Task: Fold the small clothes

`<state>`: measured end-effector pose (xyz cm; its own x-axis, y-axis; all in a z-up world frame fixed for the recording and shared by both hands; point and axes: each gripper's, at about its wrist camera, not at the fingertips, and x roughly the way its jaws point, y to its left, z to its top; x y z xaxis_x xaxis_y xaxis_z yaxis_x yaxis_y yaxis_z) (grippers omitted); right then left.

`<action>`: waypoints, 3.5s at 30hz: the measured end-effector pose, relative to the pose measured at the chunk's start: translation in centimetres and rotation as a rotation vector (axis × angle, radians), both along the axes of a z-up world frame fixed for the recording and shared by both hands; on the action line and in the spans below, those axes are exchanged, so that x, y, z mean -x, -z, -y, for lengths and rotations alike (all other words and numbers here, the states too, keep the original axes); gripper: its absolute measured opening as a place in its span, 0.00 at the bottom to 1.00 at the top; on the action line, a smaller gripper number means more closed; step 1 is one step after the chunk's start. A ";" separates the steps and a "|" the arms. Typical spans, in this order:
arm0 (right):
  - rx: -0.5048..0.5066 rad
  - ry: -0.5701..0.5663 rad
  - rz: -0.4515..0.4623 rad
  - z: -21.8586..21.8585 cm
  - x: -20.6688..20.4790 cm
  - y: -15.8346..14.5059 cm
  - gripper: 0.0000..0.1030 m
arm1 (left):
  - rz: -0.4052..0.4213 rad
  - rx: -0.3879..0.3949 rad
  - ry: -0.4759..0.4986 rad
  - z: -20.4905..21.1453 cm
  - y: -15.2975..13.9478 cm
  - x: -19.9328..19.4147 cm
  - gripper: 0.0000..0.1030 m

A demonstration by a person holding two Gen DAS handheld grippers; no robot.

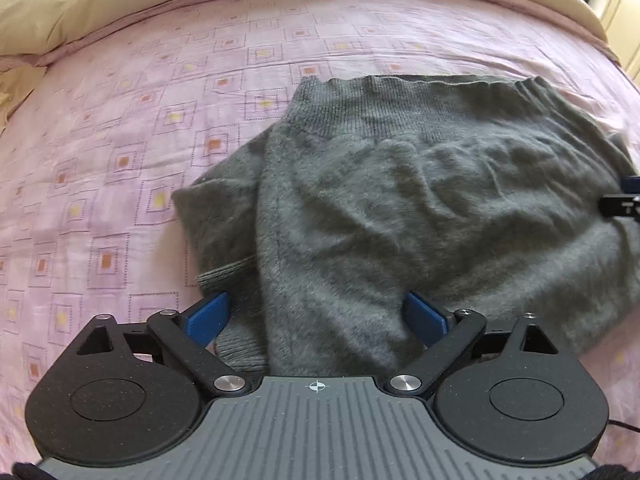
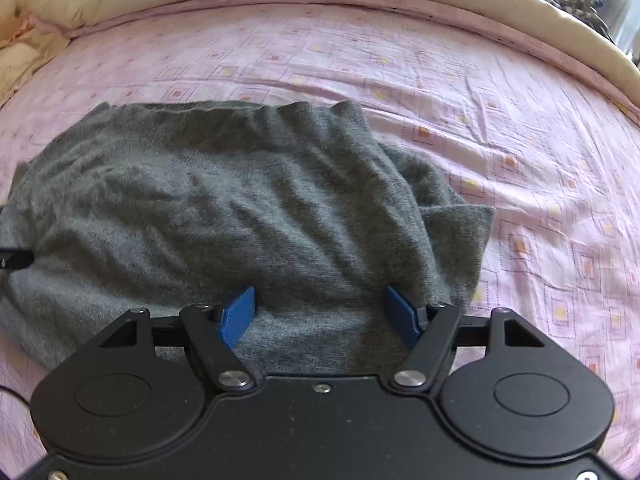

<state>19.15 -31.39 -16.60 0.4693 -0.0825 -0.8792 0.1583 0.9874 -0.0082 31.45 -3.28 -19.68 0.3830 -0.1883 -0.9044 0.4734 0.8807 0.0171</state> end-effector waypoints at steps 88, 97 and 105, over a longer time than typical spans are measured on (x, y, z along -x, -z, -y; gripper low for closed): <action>-0.657 0.237 0.040 11.3 5.2 2.2 0.25 | -0.111 0.001 -0.076 9.0 -2.6 6.5 0.98; -0.504 0.252 -0.011 8.0 3.7 -2.2 0.23 | -0.059 0.055 -0.123 3.3 -5.7 6.6 0.98; -0.413 0.163 -0.002 0.8 -0.1 -8.2 0.23 | -0.082 0.107 -0.175 -3.4 -6.4 6.8 0.98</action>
